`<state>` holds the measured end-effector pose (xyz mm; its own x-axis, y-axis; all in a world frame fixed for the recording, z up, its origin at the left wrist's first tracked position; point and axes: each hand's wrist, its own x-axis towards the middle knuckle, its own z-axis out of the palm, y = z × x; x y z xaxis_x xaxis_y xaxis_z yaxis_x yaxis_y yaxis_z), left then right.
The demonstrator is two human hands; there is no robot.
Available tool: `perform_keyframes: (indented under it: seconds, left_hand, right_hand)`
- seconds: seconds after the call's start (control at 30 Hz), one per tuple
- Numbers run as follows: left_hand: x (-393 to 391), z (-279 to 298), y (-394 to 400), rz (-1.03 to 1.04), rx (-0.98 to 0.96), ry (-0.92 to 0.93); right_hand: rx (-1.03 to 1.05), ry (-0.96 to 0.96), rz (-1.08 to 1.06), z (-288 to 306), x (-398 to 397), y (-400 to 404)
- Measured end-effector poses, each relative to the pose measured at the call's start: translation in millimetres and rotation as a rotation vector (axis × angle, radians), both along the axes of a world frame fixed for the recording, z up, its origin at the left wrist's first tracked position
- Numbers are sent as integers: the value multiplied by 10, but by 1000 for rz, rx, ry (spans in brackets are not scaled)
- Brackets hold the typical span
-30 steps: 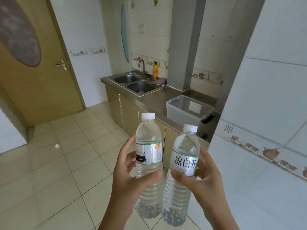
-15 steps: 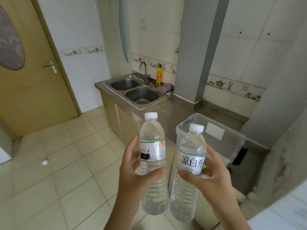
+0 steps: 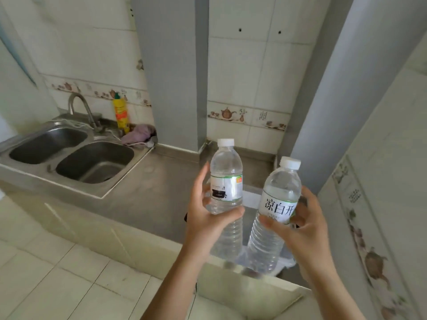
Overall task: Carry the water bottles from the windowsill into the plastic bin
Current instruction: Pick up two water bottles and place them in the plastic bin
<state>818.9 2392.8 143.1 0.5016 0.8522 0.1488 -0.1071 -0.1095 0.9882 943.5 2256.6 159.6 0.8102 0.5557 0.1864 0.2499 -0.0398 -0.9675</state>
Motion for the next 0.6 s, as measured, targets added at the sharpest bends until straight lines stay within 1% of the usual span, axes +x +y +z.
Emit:
perform_keyframes:
  seconds: [0.17, 0.3, 0.43, 0.53, 0.6]
  left_hand:
    - [864, -302, 477, -40, -28, 40]
    - [1332, -577, 706, -127, -5, 107]
    - [1653, -857, 830, -180, -15, 185]
    - [1802, -1046, 839, -218, -17, 248]
    - [1871, -1173, 797, -229, -13, 258]
  right_hand:
    - [-23, -55, -90, -242, 736, 421]
    - [-74, -10, -147, -517, 1137, 633]
    - [-162, 22, -158, -788, 1381, 729]
    - [-222, 1, -172, -973, 1459, 742]
    - [-254, -25, -205, -1068, 1476, 741]
